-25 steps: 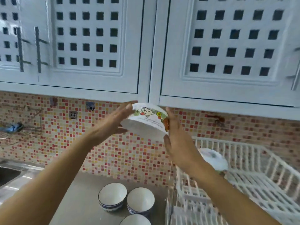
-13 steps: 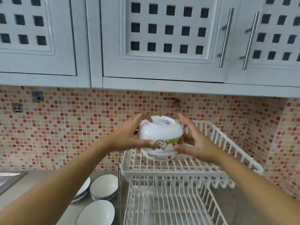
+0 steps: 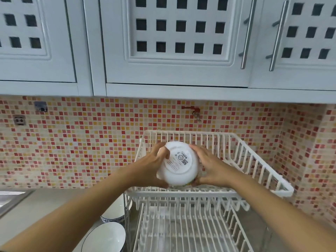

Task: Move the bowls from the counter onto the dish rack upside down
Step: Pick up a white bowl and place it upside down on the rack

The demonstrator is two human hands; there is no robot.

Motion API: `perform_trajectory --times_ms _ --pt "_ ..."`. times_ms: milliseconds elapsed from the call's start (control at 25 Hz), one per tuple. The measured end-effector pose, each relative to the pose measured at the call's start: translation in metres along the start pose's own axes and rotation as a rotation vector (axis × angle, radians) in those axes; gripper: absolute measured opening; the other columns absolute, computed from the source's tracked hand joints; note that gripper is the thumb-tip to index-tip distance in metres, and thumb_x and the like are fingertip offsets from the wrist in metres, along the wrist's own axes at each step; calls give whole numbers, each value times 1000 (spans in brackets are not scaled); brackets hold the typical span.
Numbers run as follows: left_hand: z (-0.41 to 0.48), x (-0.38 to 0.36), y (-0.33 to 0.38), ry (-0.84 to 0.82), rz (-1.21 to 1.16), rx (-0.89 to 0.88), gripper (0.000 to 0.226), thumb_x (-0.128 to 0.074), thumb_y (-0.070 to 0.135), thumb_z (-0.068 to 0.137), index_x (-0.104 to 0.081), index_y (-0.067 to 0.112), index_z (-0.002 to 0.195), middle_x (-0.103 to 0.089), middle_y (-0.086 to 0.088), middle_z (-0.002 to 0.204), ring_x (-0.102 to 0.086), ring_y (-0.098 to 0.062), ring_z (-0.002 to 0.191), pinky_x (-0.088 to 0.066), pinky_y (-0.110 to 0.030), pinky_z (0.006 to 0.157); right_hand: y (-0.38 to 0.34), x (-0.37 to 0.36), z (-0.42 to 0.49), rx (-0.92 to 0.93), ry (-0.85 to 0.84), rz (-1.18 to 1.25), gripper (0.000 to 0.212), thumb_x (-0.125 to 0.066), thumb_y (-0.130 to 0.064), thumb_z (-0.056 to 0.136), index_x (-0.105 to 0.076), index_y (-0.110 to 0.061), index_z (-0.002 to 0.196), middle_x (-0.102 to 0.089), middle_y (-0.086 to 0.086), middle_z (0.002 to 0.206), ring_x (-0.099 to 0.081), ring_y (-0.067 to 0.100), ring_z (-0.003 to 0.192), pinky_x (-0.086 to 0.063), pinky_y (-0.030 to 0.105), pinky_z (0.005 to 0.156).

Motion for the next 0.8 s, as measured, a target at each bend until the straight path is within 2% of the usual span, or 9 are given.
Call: perform_trajectory --times_ms 160,320,480,560,640,720,800 --pt "3 -3 -3 -12 12 17 81 -79 43 67 -28 21 126 -2 0 155 -40 -30 132 -43 -35 108 1 -1 3 -12 3 -20 119 -81 -38 67 4 -25 149 -2 -10 156 -10 8 141 -10 20 107" --pt "3 -5 -3 -45 8 46 82 -76 41 72 -24 24 133 12 -1 159 -29 -32 142 -36 -41 113 -1 0 3 -42 -12 -3 118 -80 -36 70 7 -26 149 2 -11 157 -10 12 143 -13 22 110" --pt "-6 4 3 -77 -88 70 93 -76 37 73 -13 30 141 25 -1 158 -13 -28 147 -24 -41 116 -8 2 -3 -81 -90 -47 118 -74 -21 74 19 -25 147 22 -15 154 9 7 144 -13 26 115" --pt "-15 29 6 16 -137 89 93 -72 27 79 -8 28 147 9 -2 161 -21 -25 145 -21 -32 114 -28 10 -4 -58 -47 -6 115 -69 -18 74 20 -28 146 24 -23 149 16 0 139 -9 32 119" --pt "-27 64 1 200 -143 120 77 -62 19 86 -18 24 148 -23 -3 157 -36 -22 139 -27 -27 110 -63 22 0 -14 65 92 105 -65 -19 79 13 -31 148 17 -26 150 11 -1 140 -9 34 118" --pt "-44 99 -18 371 -193 216 57 -52 21 93 -28 20 145 -41 -5 148 -45 -21 132 -38 -29 106 -103 28 15 27 172 194 89 -58 -22 87 5 -30 150 6 -14 158 0 7 145 -13 35 116" --pt "-62 121 -46 480 -315 321 48 -42 26 98 -33 17 144 -45 -6 146 -45 -21 132 -40 -27 100 -141 23 41 27 264 406 75 -51 -25 93 -4 -27 150 -6 -5 160 -11 13 145 -17 35 115"
Point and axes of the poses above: each hand's wrist, its own z-axis towards the middle knuckle, its own x-axis out of the back of the hand, y = z × x, the point moved 5 cm from there along z, towards the middle knuckle
